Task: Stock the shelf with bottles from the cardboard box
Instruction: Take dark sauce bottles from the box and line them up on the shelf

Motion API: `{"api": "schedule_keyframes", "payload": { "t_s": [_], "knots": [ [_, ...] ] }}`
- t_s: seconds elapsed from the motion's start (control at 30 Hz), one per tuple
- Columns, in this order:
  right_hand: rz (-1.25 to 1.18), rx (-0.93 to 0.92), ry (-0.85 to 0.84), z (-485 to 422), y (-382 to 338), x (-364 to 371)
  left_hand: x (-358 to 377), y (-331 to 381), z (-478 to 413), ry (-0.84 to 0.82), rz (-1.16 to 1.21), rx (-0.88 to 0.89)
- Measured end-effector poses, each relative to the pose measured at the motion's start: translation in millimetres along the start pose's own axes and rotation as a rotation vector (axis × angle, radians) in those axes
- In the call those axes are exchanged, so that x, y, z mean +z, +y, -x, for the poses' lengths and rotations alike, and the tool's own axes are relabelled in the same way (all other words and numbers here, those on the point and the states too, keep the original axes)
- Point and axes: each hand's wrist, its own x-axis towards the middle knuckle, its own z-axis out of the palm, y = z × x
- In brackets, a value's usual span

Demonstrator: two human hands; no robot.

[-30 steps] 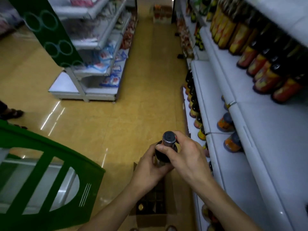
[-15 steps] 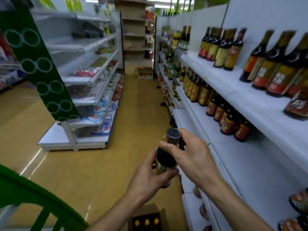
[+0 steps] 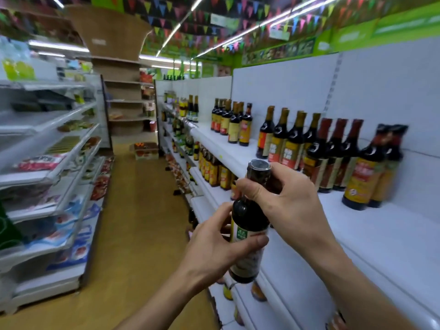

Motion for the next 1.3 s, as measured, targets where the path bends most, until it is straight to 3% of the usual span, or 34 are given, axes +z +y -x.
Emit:
{"api": "schedule_keyframes", "payload": {
  "t_s": [0.67,1.3],
  "knots": [
    [0.315,0.133,0.329,34.5,0.3,-271.3,218.9,164.1,-63.9,-0.469,0.321,0.246],
    [0.581,0.459,0.546,136.3,15.7,-369.2,365.4,207.2,-49.9,-0.878,0.446,0.312]
  ]
}}
